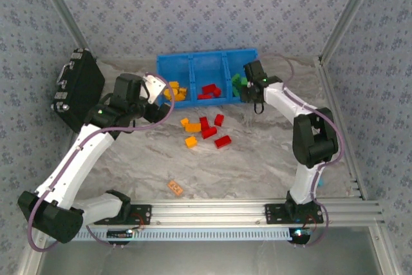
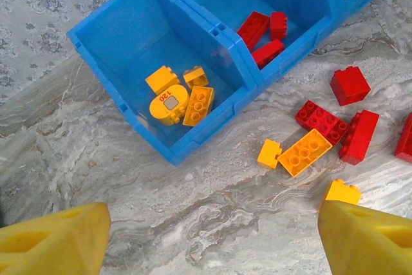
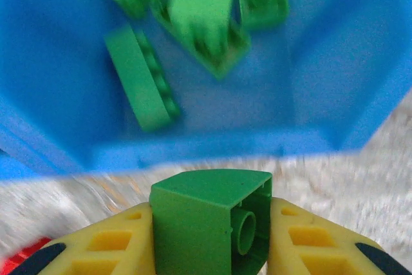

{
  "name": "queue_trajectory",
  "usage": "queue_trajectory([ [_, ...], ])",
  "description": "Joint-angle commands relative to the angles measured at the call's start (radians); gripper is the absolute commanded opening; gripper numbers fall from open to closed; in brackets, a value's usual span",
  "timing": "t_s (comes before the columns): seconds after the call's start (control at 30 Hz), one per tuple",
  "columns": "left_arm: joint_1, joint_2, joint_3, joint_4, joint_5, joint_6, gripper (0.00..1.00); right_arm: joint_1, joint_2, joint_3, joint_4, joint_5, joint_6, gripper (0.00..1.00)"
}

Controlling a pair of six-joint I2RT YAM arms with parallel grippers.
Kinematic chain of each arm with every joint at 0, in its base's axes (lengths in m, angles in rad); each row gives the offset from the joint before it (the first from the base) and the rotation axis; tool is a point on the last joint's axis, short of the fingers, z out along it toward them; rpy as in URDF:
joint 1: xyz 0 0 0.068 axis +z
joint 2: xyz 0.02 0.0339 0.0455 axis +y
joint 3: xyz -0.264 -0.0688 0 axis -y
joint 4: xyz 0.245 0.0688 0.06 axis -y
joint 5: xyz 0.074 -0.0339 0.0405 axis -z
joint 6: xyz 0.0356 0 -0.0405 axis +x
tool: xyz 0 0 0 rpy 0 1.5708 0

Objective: Sort the legos into containers by color
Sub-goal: Pick up the lego from the center of the table, then place the lego in the container.

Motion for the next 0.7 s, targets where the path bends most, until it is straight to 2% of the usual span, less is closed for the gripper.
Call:
queue_trajectory([
  [0.0, -0.005, -0.003, 0.026, -0.012, -0.010, 0.015, 0.84, -0.021, 0.050, 0.109, -0.009, 0.004, -0.033, 0.33],
  [0.13, -0.005, -0.040, 0.003, -0.013, -0.015, 0.023, 0.84, -0.047, 0.152, 0.213, 0.046, -0.017, -0.051, 0.33],
  [0.4, -0.005, -0.061, -0.001, -0.053, -0.026, 0.029, 0.84, -0.075, 0.380, 0.456, 0.032, -0.114, -0.022, 0.37],
  [0.53, -0.005, -0.062, -0.003, -0.055, -0.027, 0.032, 0.84, -0.073, 0.411, 0.494, 0.021, -0.117, -0.013, 0.44],
  [0.67, -0.005, -0.064, -0.009, -0.049, -0.026, 0.034, 0.84, -0.072, 0.369, 0.458, 0.030, -0.113, -0.022, 0.51],
])
